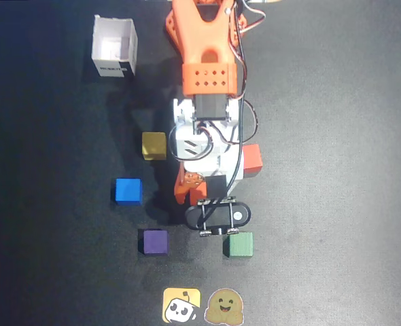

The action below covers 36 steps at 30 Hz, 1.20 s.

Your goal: Put the orange cube on top of the yellow cube.

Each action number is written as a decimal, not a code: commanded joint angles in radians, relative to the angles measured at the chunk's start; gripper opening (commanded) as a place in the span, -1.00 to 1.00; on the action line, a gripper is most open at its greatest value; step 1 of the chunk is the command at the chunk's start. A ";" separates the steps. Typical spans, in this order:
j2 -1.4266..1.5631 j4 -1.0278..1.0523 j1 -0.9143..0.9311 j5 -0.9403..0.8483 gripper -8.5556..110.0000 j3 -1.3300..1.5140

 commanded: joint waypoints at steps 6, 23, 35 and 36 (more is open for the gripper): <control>-0.008 -0.074 -0.008 0.011 -0.45 0.055; -0.021 -0.155 -0.006 0.028 -0.72 0.137; 0.066 0.067 0.003 0.040 -0.70 0.018; 0.078 0.103 0.006 0.040 -0.70 0.000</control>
